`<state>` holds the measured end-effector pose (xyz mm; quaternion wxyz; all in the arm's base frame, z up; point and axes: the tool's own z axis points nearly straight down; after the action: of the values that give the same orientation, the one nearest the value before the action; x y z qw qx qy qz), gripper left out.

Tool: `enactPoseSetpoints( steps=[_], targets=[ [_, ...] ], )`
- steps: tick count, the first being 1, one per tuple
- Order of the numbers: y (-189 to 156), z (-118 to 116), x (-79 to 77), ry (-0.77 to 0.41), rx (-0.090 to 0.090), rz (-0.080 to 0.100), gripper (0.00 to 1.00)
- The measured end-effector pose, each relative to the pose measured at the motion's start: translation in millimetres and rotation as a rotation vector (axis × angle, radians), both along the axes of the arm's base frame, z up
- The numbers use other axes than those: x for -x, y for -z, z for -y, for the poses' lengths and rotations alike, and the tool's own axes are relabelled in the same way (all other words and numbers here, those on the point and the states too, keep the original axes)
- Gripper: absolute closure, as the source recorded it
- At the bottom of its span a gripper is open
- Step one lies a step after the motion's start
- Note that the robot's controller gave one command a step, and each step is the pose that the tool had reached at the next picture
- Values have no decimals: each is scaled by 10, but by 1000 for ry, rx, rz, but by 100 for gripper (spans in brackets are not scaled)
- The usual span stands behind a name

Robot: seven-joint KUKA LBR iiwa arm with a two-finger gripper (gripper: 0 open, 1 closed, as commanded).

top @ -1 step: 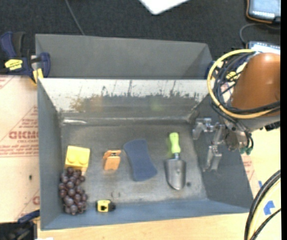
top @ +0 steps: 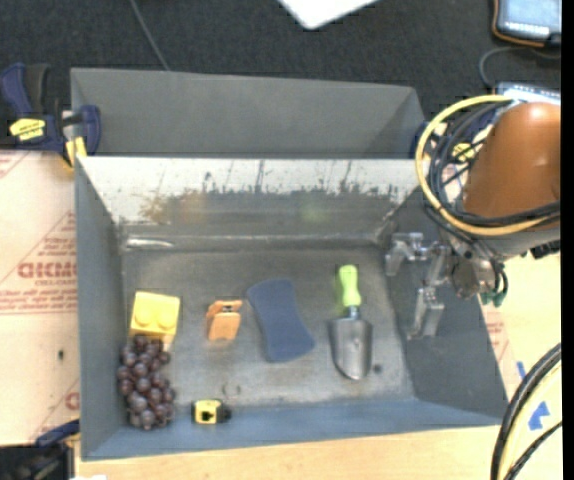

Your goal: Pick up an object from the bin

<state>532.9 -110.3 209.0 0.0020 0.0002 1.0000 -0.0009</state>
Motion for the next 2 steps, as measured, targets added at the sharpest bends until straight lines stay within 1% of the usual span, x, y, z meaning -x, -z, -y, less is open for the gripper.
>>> enactPoseSetpoints(
  steps=[1, 2],
  targets=[
    [311, 53, -45, -169, 2, 7, 0],
    [649, 104, -89, -502, 0, -3, 0]
  ],
)
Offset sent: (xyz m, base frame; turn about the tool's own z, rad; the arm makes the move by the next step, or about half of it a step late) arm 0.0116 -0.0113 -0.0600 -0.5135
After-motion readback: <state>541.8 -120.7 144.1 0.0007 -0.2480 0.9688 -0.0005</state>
